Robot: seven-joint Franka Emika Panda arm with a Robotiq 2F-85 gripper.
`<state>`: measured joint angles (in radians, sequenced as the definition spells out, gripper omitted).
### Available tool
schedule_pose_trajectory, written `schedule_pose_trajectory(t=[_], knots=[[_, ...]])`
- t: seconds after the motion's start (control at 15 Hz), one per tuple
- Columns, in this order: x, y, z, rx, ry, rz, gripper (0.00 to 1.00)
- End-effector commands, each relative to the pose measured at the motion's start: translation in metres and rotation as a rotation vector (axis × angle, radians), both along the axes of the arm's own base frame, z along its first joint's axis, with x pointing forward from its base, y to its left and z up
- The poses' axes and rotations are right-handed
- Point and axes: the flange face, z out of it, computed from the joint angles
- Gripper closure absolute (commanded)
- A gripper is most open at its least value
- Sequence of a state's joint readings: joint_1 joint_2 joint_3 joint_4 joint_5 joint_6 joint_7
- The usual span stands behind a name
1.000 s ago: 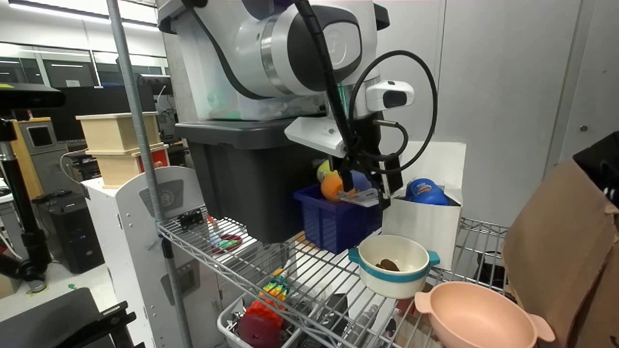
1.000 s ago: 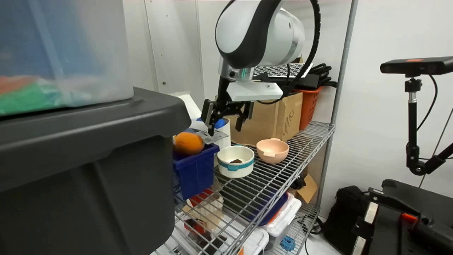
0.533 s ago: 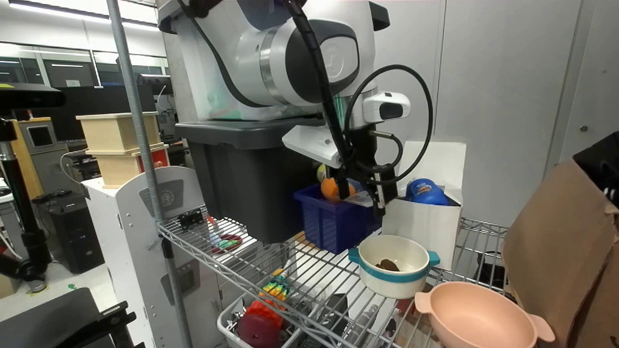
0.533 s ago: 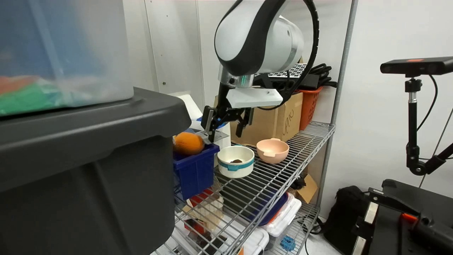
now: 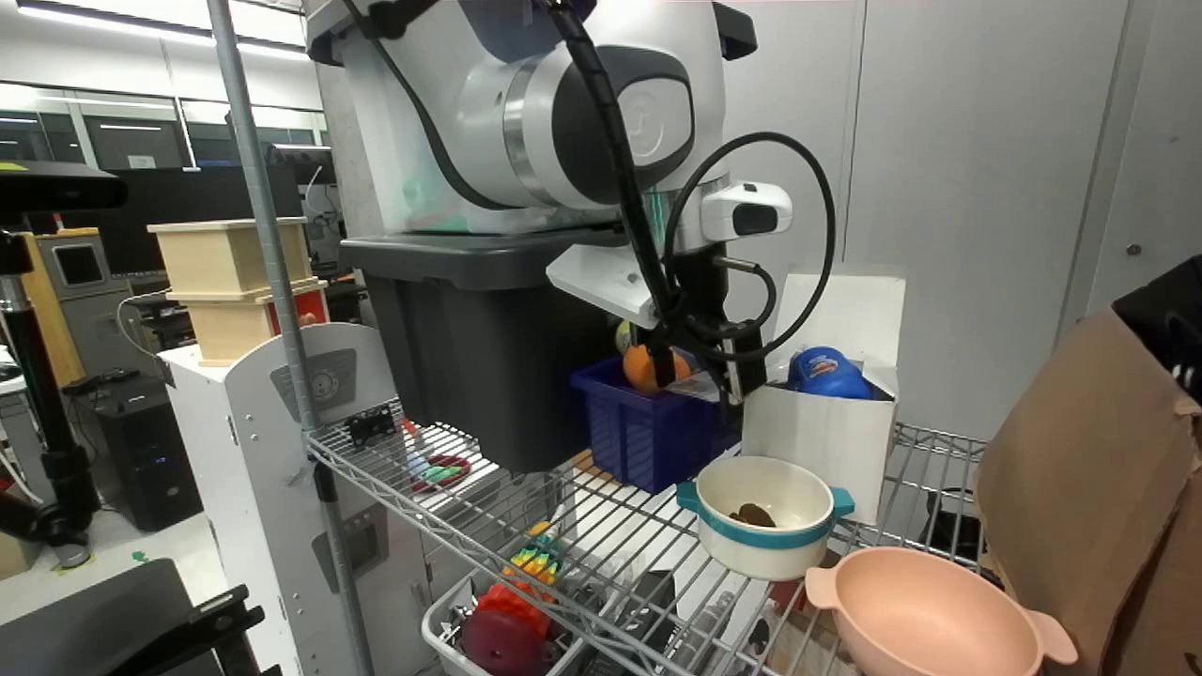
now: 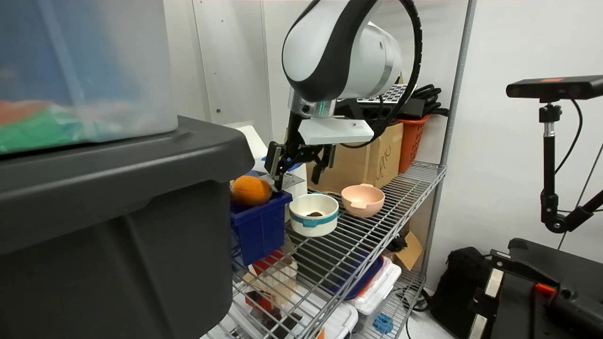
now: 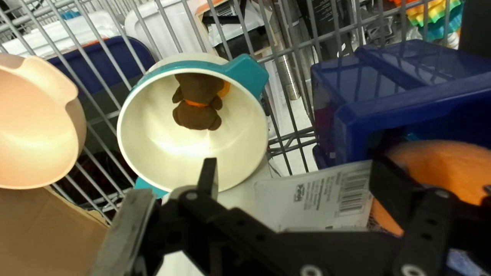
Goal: Put the sponges in the bowl
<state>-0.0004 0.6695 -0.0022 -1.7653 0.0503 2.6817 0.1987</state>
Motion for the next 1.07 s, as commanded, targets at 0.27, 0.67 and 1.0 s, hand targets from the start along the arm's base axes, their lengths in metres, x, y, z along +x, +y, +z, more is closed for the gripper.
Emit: schedule_pose_trajectory(t=[0.27,0.67,1.0], knots=[[0.01,0.008,0.0,0.028,-0.006,0.006,0.49],[0.015,0.006,0.008,0.029,-0.027,0.004,0.91],[0.015,0.009,0.016,0.039,-0.036,0.01,1.0]])
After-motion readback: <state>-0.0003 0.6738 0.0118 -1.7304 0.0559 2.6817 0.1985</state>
